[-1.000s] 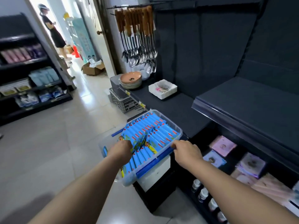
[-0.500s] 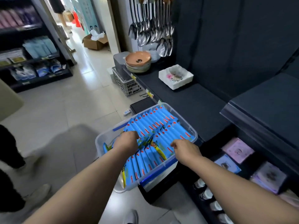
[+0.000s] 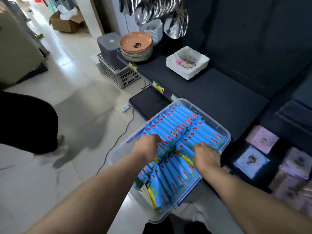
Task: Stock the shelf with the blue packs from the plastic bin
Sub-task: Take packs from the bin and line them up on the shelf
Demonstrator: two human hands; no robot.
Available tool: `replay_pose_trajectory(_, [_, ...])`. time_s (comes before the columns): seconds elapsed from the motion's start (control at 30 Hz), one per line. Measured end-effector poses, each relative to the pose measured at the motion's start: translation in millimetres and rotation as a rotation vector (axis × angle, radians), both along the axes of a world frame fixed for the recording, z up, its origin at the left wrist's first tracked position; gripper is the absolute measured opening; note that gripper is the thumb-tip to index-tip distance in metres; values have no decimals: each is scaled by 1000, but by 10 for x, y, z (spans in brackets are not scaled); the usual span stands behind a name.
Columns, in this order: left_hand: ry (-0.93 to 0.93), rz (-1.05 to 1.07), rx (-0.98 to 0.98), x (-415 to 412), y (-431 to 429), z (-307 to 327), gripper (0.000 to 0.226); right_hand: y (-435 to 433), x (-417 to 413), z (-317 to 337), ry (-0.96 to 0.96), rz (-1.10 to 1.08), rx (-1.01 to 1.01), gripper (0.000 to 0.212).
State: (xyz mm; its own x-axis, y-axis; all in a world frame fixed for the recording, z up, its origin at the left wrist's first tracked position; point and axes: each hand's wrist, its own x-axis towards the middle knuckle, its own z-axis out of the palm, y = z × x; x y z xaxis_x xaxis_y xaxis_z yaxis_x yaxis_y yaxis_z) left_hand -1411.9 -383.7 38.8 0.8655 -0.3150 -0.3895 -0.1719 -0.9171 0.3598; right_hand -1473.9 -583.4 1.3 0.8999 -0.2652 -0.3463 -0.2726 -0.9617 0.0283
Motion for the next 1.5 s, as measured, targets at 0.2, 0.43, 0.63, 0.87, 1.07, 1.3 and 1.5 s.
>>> replay_pose_trajectory(0.2, [-20, -93, -2, 238, -20, -24, 43, 12, -72, 161, -149, -101, 178, 24])
replay_pose_trajectory(0.43, [-19, -261, 18, 356, -582, -29, 44, -371, -346, 746, -552, -230, 172, 22])
replay_pose_trajectory(0.63, [-141, -451, 141, 219, -1101, -121, 49, -579, -575, 675, -390, -280, 174, 22])
replay_pose_trajectory(0.87, [-361, -512, 385, 195, -1293, -214, 57, -757, -613, 608, -335, -283, 269, 23])
replay_pose_trajectory(1.07, [-358, -525, 465, 107, -1262, -238, 47, -890, -636, 577, -300, -210, 285, 24])
replay_pose_trajectory(1.3, [-189, -258, 283, -164, -1056, 27, 28, -1072, -810, 558, -296, -187, 348, 22])
replay_pose_trajectory(1.5, [-235, -45, 107, -247, -919, 208, 25, -1052, -1053, 601, -347, -217, 315, 21])
